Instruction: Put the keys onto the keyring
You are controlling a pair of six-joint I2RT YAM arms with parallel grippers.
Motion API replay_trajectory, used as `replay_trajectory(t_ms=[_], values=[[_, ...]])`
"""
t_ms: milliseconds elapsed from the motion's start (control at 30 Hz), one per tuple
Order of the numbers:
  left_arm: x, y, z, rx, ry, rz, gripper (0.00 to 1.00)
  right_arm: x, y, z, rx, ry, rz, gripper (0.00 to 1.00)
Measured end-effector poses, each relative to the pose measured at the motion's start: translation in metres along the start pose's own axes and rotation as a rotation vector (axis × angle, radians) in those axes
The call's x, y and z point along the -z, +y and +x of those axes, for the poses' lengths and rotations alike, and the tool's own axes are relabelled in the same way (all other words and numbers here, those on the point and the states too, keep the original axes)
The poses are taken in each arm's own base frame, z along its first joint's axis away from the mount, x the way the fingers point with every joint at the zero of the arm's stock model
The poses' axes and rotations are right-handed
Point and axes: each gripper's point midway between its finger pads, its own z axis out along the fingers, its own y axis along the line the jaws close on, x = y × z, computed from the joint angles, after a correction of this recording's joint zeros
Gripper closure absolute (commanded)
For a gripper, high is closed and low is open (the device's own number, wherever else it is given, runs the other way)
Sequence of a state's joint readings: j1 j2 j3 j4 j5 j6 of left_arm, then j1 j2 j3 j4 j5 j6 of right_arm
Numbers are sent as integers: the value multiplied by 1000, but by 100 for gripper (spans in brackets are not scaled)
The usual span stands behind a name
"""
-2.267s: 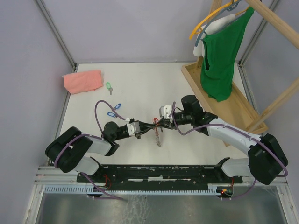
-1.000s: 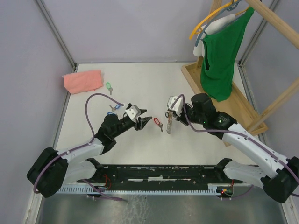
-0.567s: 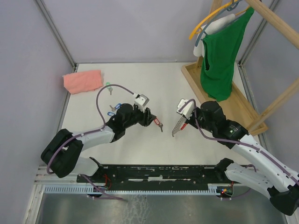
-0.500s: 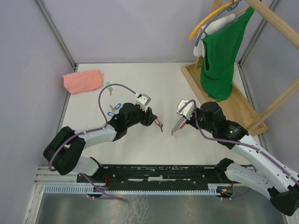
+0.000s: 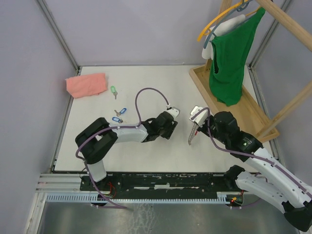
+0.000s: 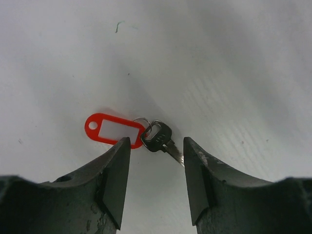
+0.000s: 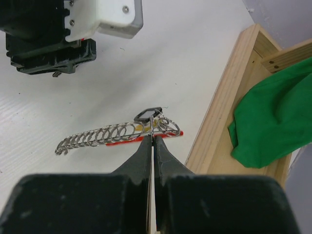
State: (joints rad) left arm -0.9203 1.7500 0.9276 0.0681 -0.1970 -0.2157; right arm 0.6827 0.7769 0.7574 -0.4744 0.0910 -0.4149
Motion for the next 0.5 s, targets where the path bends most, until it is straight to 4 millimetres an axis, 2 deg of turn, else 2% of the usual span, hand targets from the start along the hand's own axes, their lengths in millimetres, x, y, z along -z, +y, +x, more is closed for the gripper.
replay_trajectory(t_ms=[100,167,500], values=[[-6,4,14,-29,56,-53,42,0,0,0,-3,-6,5,99],[-9,4,12,-38,64,-74,44,0,0,1,-4,-6,8,99],[-11,14,11,-33,63,-116,70,-1,0,2,-14,-3,16,99]])
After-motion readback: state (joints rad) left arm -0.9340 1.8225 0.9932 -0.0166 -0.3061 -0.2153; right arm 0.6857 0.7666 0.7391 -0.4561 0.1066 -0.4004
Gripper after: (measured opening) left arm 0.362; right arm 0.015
